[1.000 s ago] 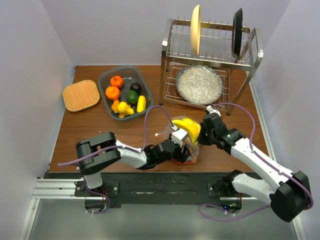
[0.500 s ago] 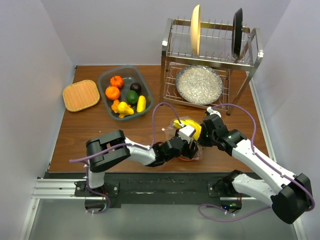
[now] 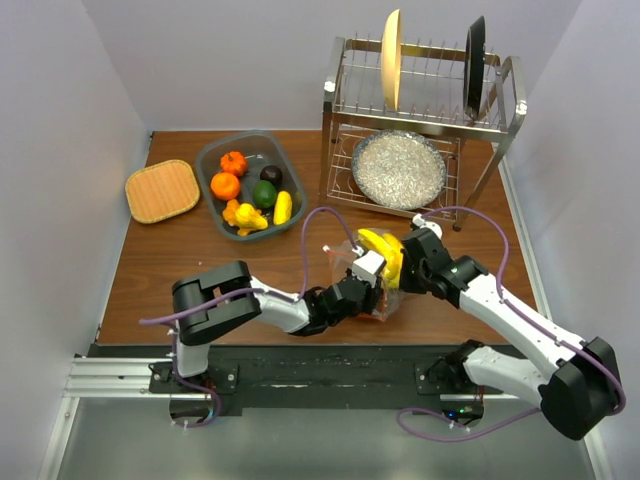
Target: Open the zip-top bag and remove the fake food
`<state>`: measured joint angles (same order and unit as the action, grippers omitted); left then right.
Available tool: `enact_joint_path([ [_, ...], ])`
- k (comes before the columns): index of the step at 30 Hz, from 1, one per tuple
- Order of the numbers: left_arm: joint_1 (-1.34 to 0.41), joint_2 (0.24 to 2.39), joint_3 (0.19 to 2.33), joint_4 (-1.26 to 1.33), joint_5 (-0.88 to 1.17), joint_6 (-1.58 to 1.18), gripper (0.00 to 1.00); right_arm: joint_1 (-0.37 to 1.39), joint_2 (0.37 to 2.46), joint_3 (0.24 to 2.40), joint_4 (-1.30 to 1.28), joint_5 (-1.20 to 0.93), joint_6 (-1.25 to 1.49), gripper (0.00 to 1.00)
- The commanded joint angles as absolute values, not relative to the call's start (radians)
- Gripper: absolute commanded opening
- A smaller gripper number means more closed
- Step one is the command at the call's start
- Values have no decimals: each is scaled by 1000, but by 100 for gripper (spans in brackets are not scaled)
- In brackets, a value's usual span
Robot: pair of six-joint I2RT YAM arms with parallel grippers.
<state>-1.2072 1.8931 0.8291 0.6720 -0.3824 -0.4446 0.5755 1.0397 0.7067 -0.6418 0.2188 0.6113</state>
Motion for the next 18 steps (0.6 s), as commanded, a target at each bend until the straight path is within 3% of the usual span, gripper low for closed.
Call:
enact_joint_path([
  [1, -1209, 1803, 775, 698, -439, -448, 23, 565, 1072, 742, -612, 267, 604, 0],
  [8, -1206, 1706, 719, 638, -446, -468, 13, 555, 1109, 762, -604, 336, 574, 0],
  [18, -1132, 1640, 847, 321, -209, -558, 2, 581, 1150, 770, -554, 383, 554, 0],
])
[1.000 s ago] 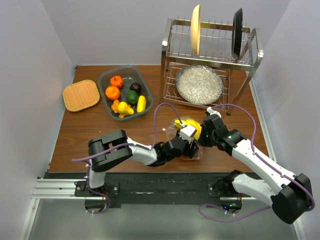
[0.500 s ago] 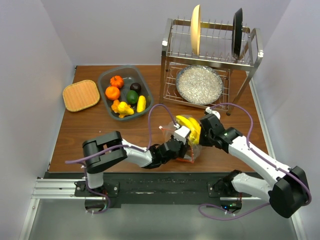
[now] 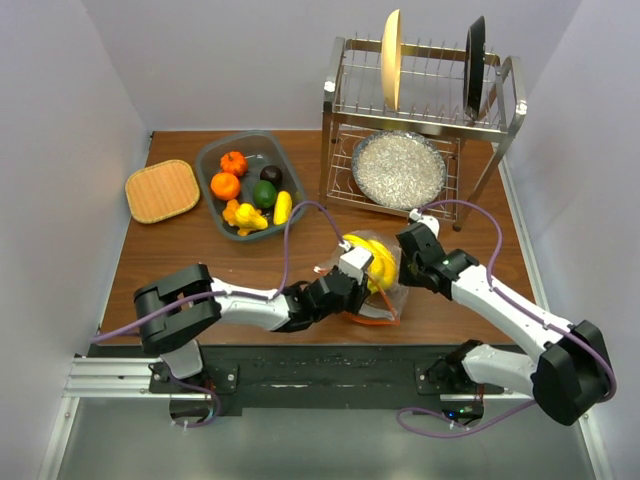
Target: Open the zip-top bag and remove the fake food
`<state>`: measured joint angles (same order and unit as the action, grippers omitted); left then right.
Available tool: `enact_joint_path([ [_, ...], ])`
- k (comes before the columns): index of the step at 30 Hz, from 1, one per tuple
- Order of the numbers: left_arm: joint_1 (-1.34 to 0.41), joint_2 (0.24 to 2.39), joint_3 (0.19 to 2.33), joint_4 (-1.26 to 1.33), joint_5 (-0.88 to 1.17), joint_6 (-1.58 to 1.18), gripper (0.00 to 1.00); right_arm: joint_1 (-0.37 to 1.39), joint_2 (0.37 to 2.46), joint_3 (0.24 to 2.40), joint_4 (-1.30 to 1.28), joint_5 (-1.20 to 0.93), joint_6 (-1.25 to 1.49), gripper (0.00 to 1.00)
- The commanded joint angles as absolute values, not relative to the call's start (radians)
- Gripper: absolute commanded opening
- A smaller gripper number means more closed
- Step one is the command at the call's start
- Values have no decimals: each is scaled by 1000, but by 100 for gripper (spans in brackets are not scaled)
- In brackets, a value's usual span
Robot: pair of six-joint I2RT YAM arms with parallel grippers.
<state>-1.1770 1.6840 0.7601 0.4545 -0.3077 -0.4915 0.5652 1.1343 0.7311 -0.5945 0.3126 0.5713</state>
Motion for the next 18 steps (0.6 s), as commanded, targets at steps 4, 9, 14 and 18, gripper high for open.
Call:
enact_joint_path([
  [4, -1059, 1640, 893, 243, -43, -610, 0, 586, 1166, 761, -534, 405, 552, 0],
  [9, -996, 1618, 923, 140, 187, -660, 0, 587, 1190, 765, -499, 428, 549, 0],
  [14, -976, 1568, 956, 29, 299, -677, 0, 586, 1207, 767, -466, 460, 546, 0],
  [18, -973, 1549, 977, -47, 347, -684, 0, 586, 1195, 755, -436, 474, 552, 0],
])
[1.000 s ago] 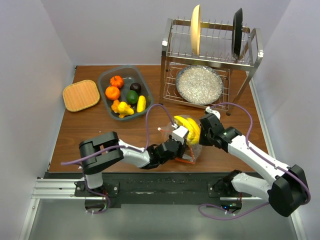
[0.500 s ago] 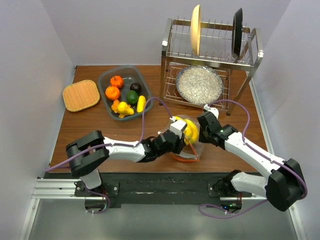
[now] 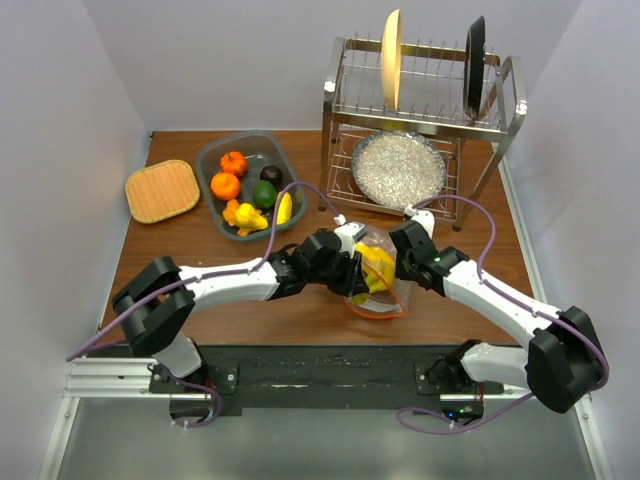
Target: Open the zip-top bag and remove the fake food
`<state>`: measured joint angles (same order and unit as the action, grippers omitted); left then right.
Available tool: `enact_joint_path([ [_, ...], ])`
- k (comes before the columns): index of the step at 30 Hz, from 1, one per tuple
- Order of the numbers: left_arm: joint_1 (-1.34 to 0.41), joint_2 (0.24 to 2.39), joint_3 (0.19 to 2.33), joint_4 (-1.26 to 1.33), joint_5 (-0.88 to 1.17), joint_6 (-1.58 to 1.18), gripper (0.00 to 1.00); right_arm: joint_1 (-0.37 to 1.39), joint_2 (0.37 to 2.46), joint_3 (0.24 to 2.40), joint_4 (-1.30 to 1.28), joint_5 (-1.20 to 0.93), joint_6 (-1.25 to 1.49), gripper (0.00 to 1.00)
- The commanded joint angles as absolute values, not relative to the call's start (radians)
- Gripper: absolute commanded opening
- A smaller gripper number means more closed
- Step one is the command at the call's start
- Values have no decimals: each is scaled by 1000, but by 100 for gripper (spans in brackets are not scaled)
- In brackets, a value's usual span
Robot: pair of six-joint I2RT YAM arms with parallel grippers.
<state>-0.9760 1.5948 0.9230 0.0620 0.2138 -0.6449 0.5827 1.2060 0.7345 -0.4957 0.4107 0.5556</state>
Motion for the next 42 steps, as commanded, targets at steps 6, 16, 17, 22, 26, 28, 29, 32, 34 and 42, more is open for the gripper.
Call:
enact_joint_path([
  [6, -973, 1507, 1005, -175, 426, -640, 0, 584, 1236, 770, -427, 494, 555, 0],
  [16, -976, 1307, 971, -339, 564, -526, 0, 562, 1299, 770, -382, 445, 561, 0],
  [17, -979, 1289, 963, -339, 589, -523, 0, 554, 1302, 769, -380, 436, 561, 0],
  [22, -989, 1163, 937, -339, 649, -508, 0, 517, 1310, 765, -365, 388, 554, 0],
  [26, -989, 1082, 948, -299, 678, -512, 0, 509, 1301, 762, -368, 371, 551, 0],
  [28, -988, 1033, 972, -276, 667, -514, 0, 505, 1290, 753, -371, 371, 551, 0],
  [29, -982, 1019, 985, -275, 638, -514, 0, 503, 1287, 750, -370, 370, 549, 0],
  [32, -942, 974, 1026, -273, 538, -517, 0, 494, 1272, 747, -383, 362, 545, 0],
  [34, -869, 965, 1046, -293, 508, -514, 0, 494, 1259, 744, -388, 351, 543, 0],
  [42, -554, 1040, 1028, -351, 313, -539, 0, 491, 1209, 732, -400, 305, 546, 0],
])
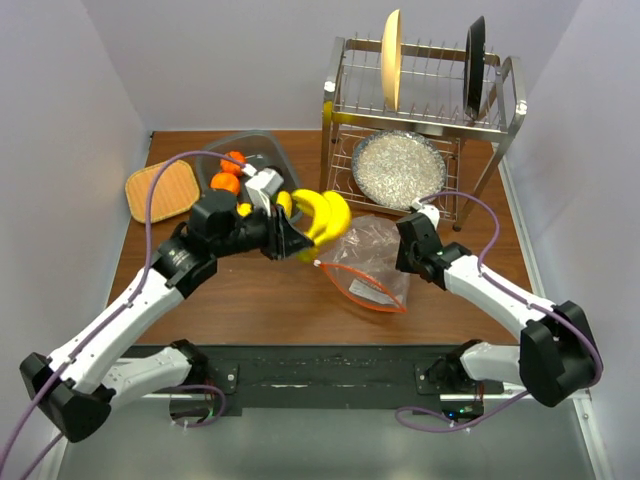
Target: Open the zip-top bag and remove the fake food
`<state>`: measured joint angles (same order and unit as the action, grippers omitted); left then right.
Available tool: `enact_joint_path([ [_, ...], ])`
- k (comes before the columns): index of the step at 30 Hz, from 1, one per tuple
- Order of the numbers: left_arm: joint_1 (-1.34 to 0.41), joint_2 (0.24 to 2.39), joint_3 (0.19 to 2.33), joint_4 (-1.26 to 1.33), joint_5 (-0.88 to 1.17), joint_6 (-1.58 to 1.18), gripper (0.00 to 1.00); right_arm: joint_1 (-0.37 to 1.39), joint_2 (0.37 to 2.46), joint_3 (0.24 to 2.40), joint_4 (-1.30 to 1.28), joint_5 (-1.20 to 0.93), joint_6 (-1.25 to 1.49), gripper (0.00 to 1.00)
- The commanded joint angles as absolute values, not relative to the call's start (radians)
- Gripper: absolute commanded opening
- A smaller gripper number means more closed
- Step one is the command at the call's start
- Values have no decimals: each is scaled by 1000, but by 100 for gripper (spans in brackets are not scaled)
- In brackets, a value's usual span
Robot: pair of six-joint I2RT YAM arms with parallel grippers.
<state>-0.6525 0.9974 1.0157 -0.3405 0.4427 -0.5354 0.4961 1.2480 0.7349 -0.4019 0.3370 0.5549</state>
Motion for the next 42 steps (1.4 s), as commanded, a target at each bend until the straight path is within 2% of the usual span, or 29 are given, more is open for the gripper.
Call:
enact_joint_path([
  [1, -542, 1049, 1028, -350, 278, -532, 0, 492, 1203, 730, -400, 302, 545, 0],
  [8, -428, 1130, 1028, -227, 14, -506, 0, 491, 1180, 721, -396, 282, 540, 0],
  [13, -330, 1276, 1034, -40, 21, -483, 0, 492, 1172, 722, -394, 264, 540, 0],
  [18, -295, 1487, 1156, 36, -21, -396, 0, 491, 1158, 730, -397, 256, 537, 0],
  [27, -272, 1739, 1382, 15, -60, -341, 0, 492, 1160, 721, -385, 242, 538, 0],
  [32, -258, 1804, 1369, 41, -25, -307, 0, 491, 1147, 716, -387, 241, 538, 0],
  [36, -256, 1835, 1350, 78, 24, -290, 17, 492, 1147, 718, -385, 236, 535, 0],
  [37, -256, 1835, 1344, 81, 25, -290, 28, 492, 1146, 718, -385, 235, 535, 2],
  [39, -256, 1816, 1324, 84, 11, -298, 41, 492, 1144, 718, -383, 226, 532, 7],
  [40, -256, 1804, 1313, 87, 2, -302, 55, 491, 1144, 718, -383, 221, 531, 10],
  [41, -256, 1777, 1298, 86, 3, -310, 58, 492, 1143, 719, -383, 218, 532, 17],
  [42, -255, 1761, 1290, 83, -9, -317, 61, 492, 1141, 721, -383, 212, 531, 20],
])
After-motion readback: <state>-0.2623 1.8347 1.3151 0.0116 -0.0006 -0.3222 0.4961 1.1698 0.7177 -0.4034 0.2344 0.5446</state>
